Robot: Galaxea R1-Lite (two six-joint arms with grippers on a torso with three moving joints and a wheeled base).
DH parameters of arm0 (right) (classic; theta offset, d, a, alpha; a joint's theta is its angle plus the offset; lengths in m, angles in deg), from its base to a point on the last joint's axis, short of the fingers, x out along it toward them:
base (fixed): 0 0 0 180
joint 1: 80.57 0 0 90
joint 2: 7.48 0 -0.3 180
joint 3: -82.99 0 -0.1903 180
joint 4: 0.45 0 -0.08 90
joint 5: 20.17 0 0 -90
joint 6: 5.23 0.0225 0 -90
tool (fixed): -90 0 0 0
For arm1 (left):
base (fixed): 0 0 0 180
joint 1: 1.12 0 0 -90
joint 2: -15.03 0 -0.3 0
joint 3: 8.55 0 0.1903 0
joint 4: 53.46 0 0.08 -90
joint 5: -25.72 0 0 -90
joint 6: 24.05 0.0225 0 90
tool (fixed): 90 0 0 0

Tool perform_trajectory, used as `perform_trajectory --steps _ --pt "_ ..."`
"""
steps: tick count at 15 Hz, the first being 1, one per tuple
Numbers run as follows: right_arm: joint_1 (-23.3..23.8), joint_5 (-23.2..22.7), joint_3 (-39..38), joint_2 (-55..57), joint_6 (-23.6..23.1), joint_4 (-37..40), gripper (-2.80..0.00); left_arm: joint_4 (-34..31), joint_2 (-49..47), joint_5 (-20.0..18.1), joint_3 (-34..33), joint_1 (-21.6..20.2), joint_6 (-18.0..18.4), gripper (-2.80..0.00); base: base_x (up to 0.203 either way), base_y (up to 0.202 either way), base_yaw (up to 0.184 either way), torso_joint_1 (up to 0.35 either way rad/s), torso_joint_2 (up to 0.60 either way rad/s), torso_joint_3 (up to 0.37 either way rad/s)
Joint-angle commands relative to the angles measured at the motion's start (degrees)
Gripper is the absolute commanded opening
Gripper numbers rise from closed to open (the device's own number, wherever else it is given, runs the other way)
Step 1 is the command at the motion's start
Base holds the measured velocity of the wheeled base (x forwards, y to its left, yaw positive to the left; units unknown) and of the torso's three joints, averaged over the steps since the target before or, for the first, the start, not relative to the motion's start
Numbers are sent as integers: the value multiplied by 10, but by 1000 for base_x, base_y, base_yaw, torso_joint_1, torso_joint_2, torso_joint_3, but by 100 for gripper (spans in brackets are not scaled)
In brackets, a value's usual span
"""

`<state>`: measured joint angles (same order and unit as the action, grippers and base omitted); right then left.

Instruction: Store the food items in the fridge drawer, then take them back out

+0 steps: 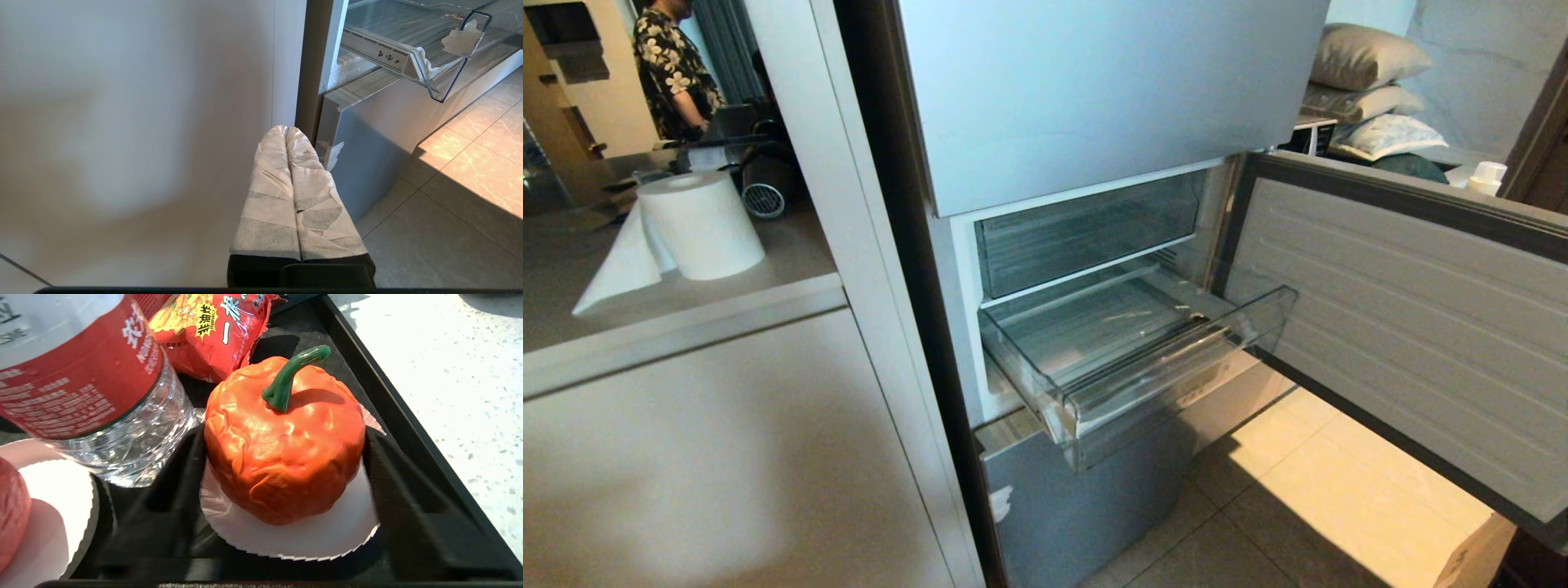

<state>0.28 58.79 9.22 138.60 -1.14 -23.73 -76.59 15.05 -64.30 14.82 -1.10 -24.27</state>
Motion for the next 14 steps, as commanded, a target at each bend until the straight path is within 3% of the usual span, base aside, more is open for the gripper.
perform_trajectory --steps 1,5,10,14 --pt "0 -1 5 7 0 -1 -280 0 0 0 -1 0 0 -280 0 0 0 0 0 0" --pt "12 -2 5 -30 0 21 -280 0 0 0 -1 0 0 -280 0 0 0 0 0 0" --pt "42 -4 -11 -156 2 112 -280 0 0 0 -1 0 0 -280 0 0 0 0 0 0" --pt "51 -5 -62 -306 12 138 -280 0 0 0 -1 0 0 -280 0 0 0 0 0 0"
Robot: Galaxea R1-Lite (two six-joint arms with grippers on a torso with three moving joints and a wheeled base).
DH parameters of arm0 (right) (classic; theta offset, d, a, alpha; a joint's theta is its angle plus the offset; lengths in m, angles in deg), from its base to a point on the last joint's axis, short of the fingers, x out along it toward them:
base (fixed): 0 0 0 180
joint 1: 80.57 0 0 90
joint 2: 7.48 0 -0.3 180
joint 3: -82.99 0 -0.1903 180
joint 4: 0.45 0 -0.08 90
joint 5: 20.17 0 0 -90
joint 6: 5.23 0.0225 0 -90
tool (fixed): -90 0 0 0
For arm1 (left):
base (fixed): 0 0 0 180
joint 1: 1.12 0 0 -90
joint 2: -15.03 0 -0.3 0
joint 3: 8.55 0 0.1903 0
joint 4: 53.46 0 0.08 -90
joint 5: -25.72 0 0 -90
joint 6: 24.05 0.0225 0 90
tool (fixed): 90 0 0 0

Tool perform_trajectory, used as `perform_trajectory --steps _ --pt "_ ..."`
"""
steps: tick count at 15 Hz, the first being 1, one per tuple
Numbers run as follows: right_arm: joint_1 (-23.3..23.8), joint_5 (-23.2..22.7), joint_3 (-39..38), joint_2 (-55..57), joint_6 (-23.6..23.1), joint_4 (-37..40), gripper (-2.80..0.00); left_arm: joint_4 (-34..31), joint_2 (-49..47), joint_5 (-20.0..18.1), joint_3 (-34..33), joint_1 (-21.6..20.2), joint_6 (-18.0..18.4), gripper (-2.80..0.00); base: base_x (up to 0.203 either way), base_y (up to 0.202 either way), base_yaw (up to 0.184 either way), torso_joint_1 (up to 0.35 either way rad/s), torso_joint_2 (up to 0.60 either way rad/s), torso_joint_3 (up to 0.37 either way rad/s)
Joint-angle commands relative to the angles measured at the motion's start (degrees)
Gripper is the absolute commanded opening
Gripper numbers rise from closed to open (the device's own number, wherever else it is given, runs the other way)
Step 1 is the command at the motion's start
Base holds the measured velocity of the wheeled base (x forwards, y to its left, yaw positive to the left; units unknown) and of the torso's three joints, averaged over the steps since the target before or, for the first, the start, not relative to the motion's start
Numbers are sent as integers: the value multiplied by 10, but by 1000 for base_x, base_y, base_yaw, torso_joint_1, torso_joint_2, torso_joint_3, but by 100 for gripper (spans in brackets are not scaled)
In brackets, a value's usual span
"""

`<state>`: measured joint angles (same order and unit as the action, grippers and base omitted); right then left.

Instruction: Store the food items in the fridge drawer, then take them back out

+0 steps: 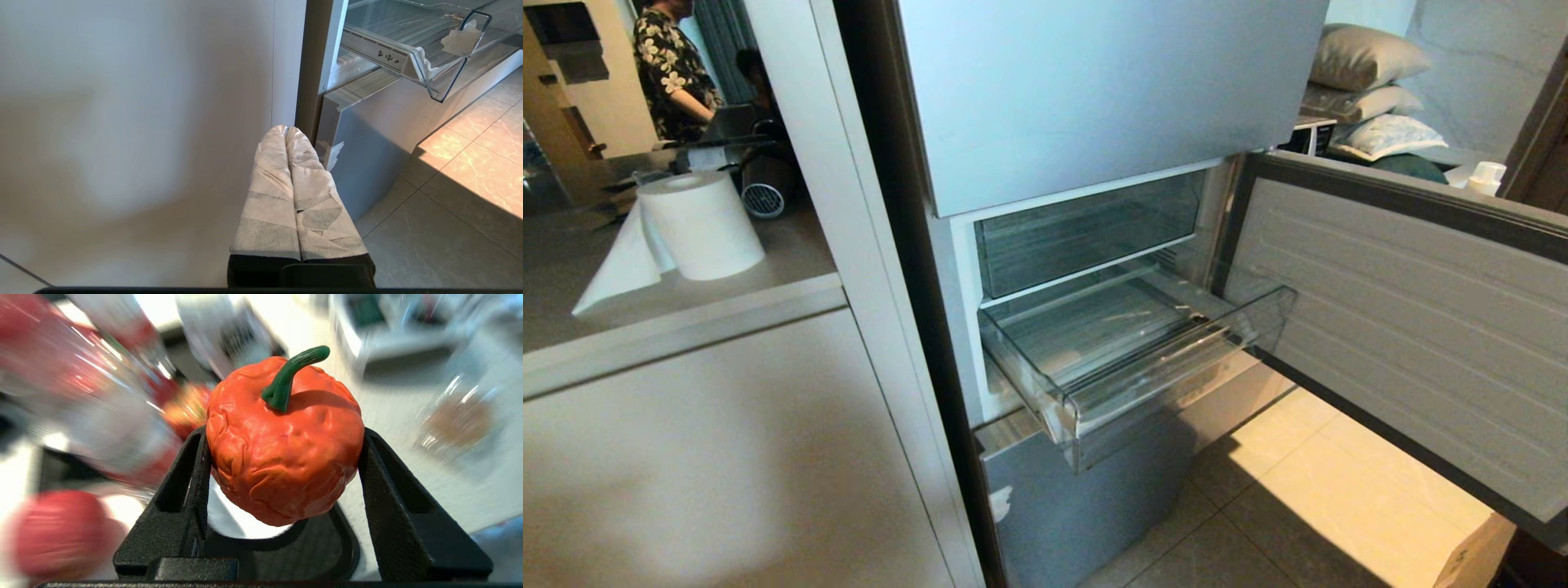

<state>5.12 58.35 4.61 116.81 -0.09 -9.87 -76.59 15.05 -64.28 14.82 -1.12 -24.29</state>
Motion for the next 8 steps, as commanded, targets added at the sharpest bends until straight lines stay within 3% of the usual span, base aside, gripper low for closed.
perform_trajectory --steps 1,4,8 --pt "1 -1 -24 -130 3 1 -280 0 0 0 -1 0 0 -280 0 0 0 0 0 0" --pt "-51 1 -31 -247 15 10 -280 0 0 0 -1 0 0 -280 0 0 0 0 0 0" --pt "-216 3 -26 -321 24 19 -280 0 0 0 -1 0 0 -280 0 0 0 0 0 0"
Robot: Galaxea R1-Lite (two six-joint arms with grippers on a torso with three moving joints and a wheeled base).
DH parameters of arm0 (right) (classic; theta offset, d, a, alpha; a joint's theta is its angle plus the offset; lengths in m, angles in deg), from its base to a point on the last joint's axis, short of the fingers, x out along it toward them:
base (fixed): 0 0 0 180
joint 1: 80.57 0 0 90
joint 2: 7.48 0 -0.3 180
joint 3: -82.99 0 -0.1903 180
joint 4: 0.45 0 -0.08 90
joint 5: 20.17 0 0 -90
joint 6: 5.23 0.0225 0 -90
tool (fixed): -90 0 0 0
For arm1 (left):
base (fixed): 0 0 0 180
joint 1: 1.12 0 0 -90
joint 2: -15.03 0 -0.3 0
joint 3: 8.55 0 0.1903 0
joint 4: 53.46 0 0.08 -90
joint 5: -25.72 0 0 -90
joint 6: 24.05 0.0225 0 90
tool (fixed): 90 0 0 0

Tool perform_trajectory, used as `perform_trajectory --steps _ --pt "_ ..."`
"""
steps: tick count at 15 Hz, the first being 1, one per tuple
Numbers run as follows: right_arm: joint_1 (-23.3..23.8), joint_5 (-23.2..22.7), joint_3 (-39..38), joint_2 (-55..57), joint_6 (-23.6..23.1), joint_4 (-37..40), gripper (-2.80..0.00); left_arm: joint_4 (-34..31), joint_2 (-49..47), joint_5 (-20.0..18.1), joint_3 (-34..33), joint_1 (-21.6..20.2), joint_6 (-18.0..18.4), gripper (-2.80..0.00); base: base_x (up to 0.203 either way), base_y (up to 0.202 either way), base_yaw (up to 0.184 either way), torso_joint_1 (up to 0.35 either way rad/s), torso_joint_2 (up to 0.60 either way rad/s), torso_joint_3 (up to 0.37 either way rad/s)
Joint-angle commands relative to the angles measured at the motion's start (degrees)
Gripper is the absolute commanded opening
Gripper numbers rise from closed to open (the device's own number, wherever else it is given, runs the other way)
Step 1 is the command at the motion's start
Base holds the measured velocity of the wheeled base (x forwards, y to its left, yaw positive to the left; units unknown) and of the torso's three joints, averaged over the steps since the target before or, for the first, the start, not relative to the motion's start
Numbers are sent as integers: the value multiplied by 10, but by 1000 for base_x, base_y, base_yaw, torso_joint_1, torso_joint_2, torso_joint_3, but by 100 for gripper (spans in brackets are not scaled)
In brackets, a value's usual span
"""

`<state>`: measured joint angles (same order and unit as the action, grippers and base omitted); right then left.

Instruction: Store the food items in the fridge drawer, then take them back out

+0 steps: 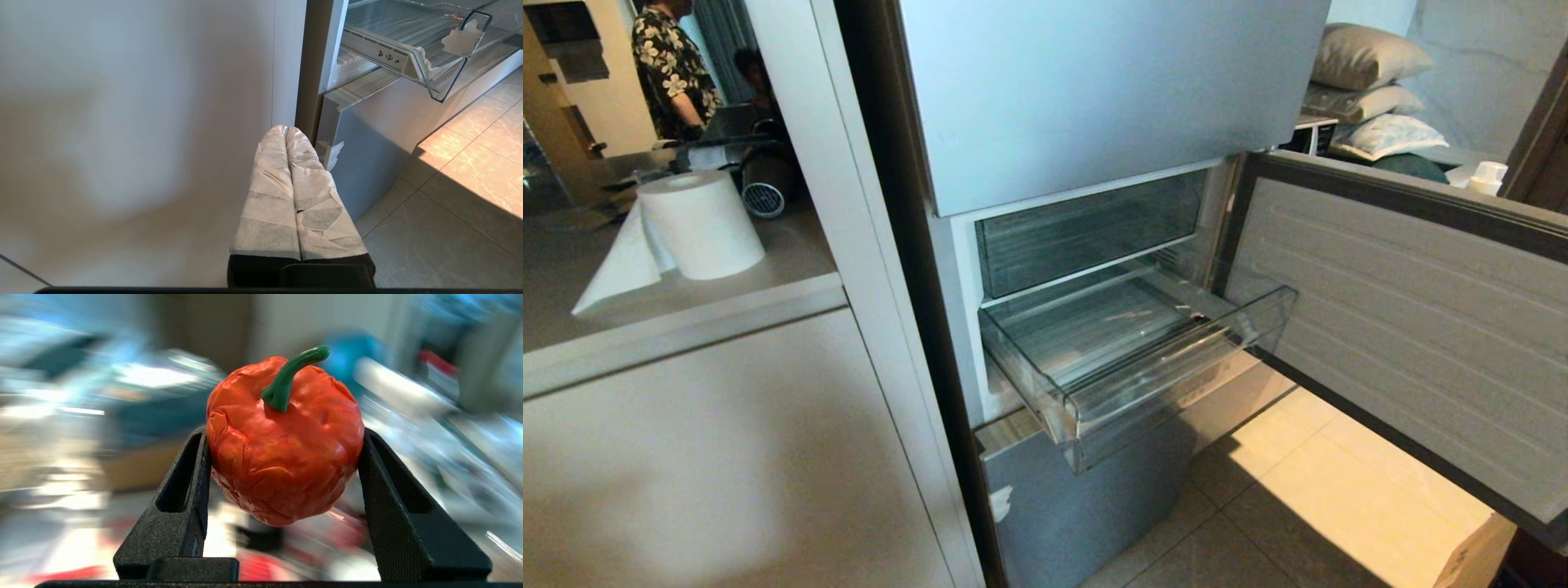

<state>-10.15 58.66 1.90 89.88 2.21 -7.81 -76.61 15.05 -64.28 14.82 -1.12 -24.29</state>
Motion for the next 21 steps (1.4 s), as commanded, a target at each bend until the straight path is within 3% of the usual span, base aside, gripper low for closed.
perform_trajectory --steps 1,5,9,11,15,21 --pt "-119 2 0 -66 2 -1 -280 0 0 0 -1 0 0 -280 0 0 0 0 0 0" --pt "-352 24 -7 -120 4 0 -280 0 0 0 -1 0 0 -280 0 0 0 0 0 0" --pt "-606 91 -20 -157 -1 16 -280 0 0 0 -1 0 0 -280 0 0 0 0 0 0" --pt "-706 131 -28 -147 1 26 -280 0 0 0 -1 0 0 -280 0 0 0 0 0 0" --pt "-797 158 -48 -60 46 29 -280 0 0 0 -1 0 0 -280 0 0 0 0 0 0" --pt "-818 158 -56 47 74 12 -280 0 0 0 -1 0 0 -280 0 0 0 0 0 0"
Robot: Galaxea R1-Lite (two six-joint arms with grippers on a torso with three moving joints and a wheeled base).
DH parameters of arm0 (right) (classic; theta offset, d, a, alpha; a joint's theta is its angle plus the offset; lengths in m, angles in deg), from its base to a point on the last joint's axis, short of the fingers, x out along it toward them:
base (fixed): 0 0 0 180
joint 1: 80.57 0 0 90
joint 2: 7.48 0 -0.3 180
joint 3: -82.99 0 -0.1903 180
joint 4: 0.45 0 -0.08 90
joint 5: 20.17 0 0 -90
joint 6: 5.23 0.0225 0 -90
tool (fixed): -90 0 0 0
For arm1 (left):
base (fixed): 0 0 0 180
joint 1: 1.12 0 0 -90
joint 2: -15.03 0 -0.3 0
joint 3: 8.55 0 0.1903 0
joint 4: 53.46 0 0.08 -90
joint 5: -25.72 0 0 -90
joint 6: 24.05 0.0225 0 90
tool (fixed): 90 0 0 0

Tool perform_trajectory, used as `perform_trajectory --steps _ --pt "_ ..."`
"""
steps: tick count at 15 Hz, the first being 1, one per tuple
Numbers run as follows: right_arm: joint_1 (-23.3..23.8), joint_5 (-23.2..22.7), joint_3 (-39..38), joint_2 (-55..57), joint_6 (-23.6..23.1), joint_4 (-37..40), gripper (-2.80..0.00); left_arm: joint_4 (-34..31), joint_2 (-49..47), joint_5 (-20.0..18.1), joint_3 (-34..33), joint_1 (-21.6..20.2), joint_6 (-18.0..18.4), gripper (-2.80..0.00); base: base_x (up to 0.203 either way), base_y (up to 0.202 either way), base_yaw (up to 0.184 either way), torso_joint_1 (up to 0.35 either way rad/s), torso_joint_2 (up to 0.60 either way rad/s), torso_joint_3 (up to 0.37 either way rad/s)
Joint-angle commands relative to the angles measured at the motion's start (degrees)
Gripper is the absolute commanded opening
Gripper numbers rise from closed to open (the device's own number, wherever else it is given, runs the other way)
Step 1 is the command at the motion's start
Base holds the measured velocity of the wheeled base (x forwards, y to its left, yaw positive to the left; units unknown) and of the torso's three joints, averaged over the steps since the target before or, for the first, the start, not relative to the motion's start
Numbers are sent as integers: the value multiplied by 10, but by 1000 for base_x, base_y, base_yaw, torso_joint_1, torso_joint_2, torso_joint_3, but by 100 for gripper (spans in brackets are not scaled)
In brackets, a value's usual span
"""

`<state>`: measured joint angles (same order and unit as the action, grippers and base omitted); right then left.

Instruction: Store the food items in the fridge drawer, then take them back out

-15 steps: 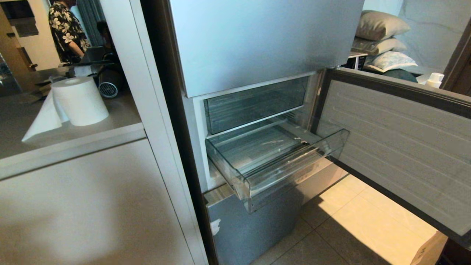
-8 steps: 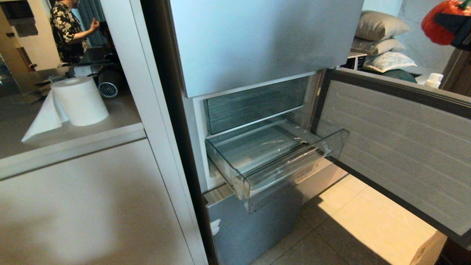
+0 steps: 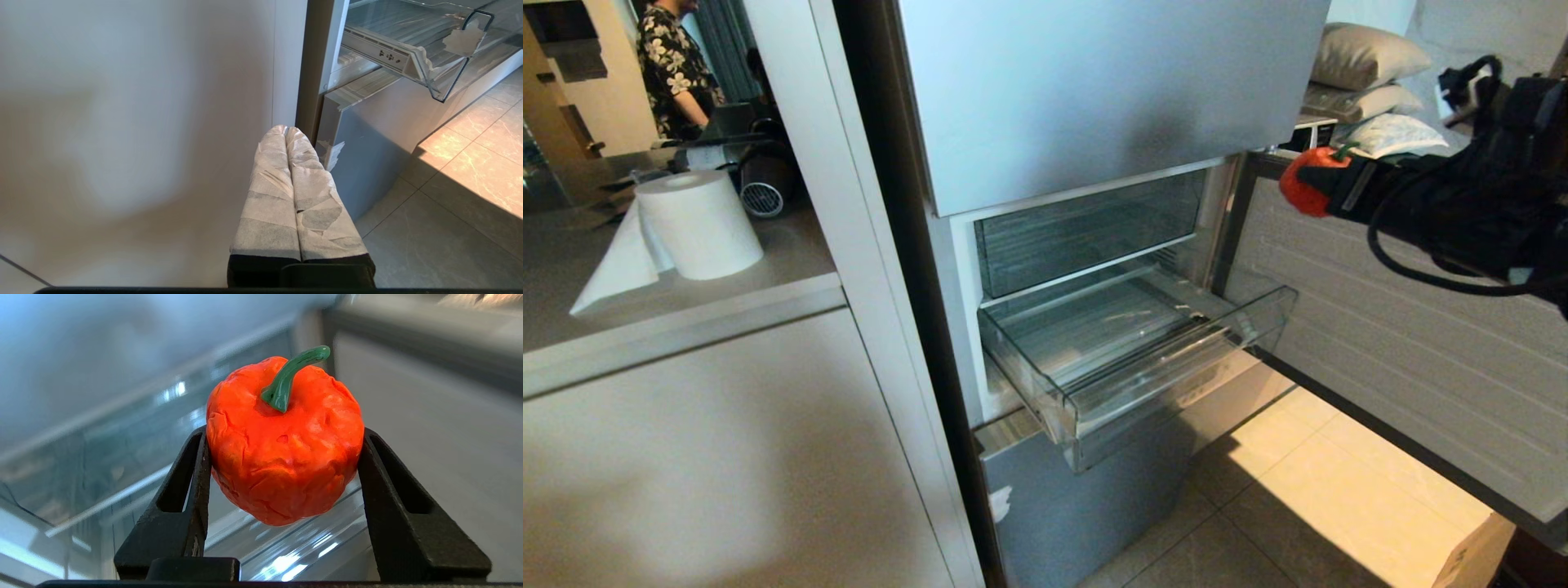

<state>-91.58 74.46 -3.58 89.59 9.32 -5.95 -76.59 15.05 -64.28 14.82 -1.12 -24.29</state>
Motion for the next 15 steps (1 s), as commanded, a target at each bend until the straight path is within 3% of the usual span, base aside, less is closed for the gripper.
perform_trajectory --steps 1,6,15 --pt "-5 0 -1 71 4 -10 -280 0 0 0 -1 0 0 -280 0 0 0 0 0 0" --pt "-6 -2 22 157 12 -13 -280 0 0 0 -1 0 0 -280 0 0 0 0 0 0" --pt "-8 -2 165 291 11 -16 -280 0 0 0 -1 0 0 -280 0 0 0 0 0 0"
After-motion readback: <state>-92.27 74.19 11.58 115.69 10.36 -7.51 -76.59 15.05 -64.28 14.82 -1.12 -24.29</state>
